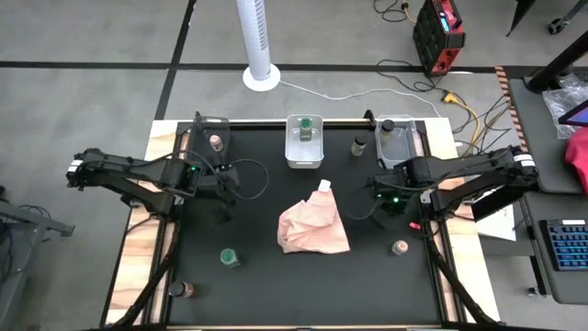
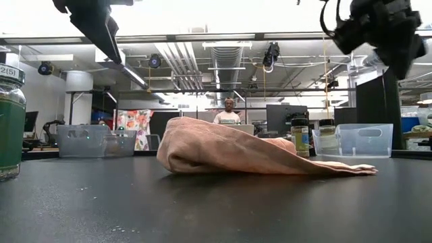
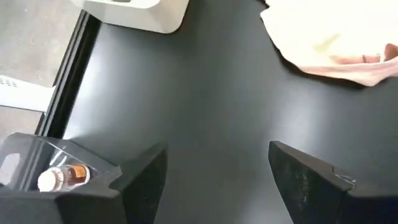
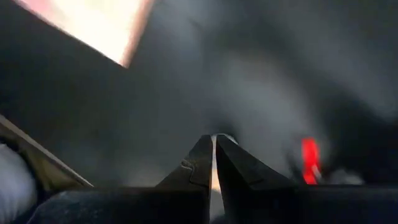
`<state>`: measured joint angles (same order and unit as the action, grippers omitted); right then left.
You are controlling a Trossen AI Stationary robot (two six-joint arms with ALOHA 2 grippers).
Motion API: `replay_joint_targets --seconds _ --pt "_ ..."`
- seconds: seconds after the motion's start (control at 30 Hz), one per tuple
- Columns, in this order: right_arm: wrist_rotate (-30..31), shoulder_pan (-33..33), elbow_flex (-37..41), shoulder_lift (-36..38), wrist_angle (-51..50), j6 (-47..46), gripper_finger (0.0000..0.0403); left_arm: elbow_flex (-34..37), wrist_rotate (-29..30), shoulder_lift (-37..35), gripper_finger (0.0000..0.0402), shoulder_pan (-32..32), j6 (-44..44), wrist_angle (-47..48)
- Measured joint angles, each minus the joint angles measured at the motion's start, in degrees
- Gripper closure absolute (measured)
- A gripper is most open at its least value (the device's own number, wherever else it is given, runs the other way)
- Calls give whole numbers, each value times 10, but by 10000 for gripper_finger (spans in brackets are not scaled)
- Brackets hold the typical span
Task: Sort spices by type
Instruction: Put the green spice bottle into the white bin
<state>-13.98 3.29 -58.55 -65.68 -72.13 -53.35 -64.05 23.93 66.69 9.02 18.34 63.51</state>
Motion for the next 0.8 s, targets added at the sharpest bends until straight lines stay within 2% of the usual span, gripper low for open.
replay_joint_targets --seconds 0.17,0.33,0.4,0.53,0.63,0.7,0.8 --pt "25 0 -5 -1 -23 5 390 0 -82 11 139 0 37 15" --pt "91 -2 -4 -2 -17 59 390 0 -213 19 139 5 150 56" --pt "115 -2 -4 -2 -14 74 390 0 -236 22 139 23 191 65" --pt "146 -2 -4 -2 1 103 390 -2 -247 34 139 80 235 70" --pt "156 -2 -4 -2 14 125 390 -31 -244 53 139 126 286 69" --pt "156 -2 -4 -2 19 139 390 -62 -226 74 139 163 311 72" --pt "158 -2 -3 -2 34 149 390 -116 -164 113 139 223 325 94"
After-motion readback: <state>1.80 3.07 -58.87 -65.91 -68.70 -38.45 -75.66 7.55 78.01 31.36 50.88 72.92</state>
